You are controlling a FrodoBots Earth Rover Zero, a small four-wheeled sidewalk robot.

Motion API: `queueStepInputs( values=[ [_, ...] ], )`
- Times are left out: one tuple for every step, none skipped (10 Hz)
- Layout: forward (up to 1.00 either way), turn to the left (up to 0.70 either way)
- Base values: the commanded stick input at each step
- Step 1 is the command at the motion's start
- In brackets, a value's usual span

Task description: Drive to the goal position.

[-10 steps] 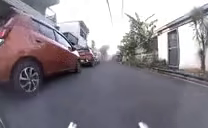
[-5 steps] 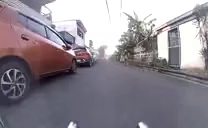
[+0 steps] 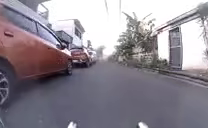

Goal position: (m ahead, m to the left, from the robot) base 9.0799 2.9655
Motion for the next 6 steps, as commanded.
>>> queueStepInputs(
  values=[
    [0.70, 0.00],
    [0.70, 0.00],
    [0.70, 0.06],
    [0.70, 0.15],
    [0.70, 0.23],
    [0.70, 0.00]
  ],
)
